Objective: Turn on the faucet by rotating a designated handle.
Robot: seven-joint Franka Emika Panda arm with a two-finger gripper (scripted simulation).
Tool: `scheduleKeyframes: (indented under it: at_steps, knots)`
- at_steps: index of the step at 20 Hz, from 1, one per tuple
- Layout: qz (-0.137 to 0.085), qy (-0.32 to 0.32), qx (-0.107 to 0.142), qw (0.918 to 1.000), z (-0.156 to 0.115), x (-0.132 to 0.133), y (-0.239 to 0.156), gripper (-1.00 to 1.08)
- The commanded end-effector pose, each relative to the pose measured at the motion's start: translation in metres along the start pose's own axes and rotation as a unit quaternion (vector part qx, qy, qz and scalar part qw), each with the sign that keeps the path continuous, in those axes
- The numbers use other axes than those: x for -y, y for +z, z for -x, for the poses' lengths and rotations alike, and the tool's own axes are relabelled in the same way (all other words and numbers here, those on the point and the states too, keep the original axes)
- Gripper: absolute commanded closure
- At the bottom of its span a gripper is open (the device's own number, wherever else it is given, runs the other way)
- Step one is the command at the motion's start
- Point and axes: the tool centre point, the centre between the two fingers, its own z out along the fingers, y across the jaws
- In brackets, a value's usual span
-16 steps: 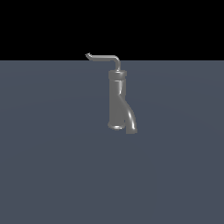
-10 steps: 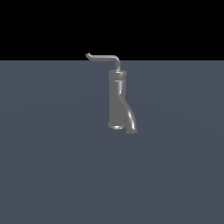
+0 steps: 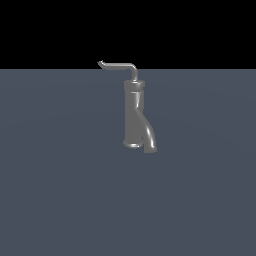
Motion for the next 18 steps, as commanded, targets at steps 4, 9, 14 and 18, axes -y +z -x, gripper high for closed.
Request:
scheduleKeyframes:
  at_steps: [4, 9, 14, 18]
  knots:
    - [-0.003, 0.008, 0.000, 1.0000, -0.004, 0.001, 0.000, 1.08]
    - [-0.009, 0.031, 0.001, 0.9995, -0.016, 0.001, 0.000, 1.08]
    - [-0.019, 0.067, 0.002, 0.9976, -0.035, 0.003, 0.001, 1.08]
    - [-0.028, 0.108, 0.004, 0.9938, -0.057, 0.005, 0.004, 1.08]
